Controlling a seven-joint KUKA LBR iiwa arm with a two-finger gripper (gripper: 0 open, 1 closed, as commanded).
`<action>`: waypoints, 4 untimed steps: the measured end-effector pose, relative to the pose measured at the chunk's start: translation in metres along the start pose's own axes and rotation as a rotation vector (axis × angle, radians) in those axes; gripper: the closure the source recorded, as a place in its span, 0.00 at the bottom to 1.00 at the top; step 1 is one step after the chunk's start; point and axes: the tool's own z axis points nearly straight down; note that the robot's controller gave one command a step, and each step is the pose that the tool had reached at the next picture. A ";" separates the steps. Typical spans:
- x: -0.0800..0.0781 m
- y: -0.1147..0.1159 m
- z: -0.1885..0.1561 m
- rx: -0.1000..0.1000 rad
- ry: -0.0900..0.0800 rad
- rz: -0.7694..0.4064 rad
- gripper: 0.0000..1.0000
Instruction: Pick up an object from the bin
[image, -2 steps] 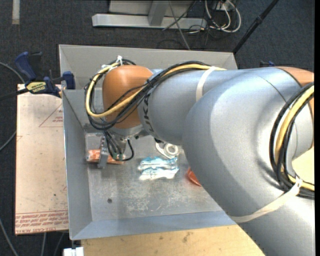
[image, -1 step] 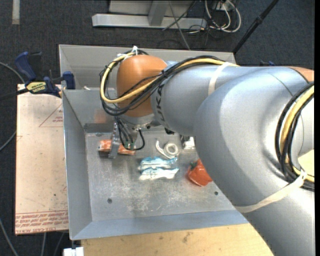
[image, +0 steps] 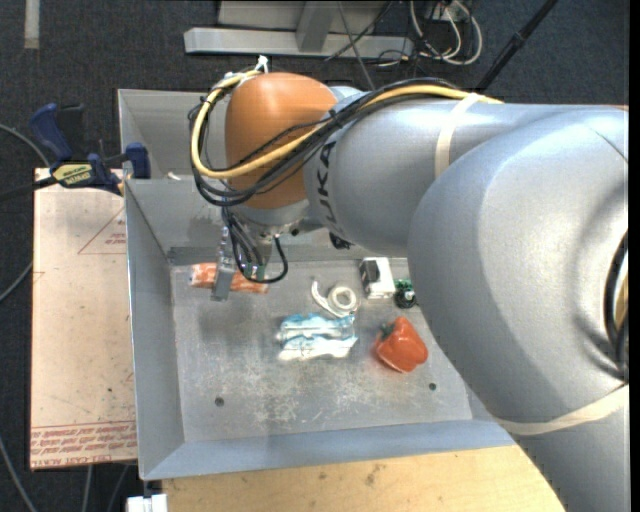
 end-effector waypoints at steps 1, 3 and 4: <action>0.010 0.017 0.010 -0.009 -0.013 0.025 1.00; 0.017 0.018 0.008 -0.006 -0.007 0.044 1.00; 0.031 0.012 0.024 -0.003 -0.003 0.051 1.00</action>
Offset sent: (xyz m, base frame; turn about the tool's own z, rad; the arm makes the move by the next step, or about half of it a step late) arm 0.0019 0.0023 0.1669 -0.0039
